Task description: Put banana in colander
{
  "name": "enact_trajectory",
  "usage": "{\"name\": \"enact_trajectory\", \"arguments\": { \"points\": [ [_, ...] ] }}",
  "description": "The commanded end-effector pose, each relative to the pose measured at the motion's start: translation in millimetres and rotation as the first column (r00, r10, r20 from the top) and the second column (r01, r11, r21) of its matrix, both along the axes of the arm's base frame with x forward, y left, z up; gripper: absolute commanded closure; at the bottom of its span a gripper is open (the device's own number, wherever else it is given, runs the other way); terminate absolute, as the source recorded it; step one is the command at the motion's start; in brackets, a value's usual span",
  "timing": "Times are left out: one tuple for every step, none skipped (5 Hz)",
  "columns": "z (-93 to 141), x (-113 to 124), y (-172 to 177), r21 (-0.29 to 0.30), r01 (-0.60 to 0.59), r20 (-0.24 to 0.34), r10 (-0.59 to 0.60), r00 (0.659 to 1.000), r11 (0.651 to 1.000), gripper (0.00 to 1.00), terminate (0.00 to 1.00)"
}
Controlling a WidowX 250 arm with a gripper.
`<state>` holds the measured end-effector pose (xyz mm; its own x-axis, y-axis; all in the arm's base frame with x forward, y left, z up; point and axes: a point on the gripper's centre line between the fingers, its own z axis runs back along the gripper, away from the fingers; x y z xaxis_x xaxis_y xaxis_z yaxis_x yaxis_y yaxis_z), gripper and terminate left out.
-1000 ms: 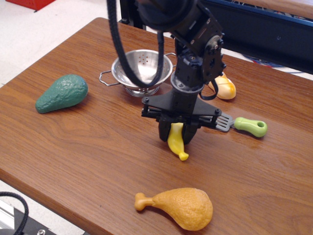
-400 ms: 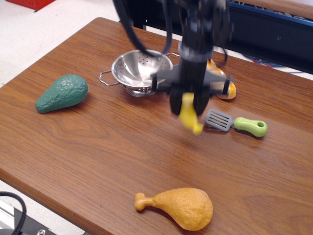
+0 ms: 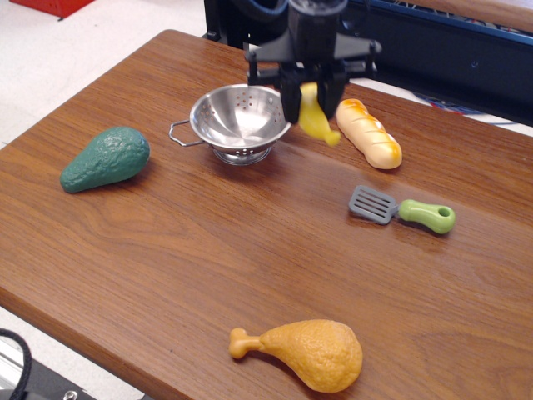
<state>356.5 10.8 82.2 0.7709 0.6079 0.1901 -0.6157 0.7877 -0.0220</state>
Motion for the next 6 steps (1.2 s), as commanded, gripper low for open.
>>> {"name": "enact_trajectory", "arguments": {
  "points": [
    [10, 9, 51, 0.045, -0.102, 0.032, 0.101, 0.994, 0.994, 1.0, 0.0],
    [4, 6, 67, 0.086, -0.128, 0.036, 0.126, 0.991, 0.988, 1.0, 0.0],
    [0, 9, 66, 0.103, -0.13, 0.034, 0.128, 0.991, 0.986, 0.0, 0.0],
    [2, 8, 56, 0.094, -0.113, 0.063, 0.107, 0.992, 0.989, 0.0, 0.0],
    [10, -2, 36, 0.079, -0.048, 0.074, 0.043, 0.996, 0.996, 0.0, 0.0],
    [20, -15, 20, 0.046, 0.025, 0.077, -0.029, 0.997, 0.999, 0.0, 0.0]
  ]
}}
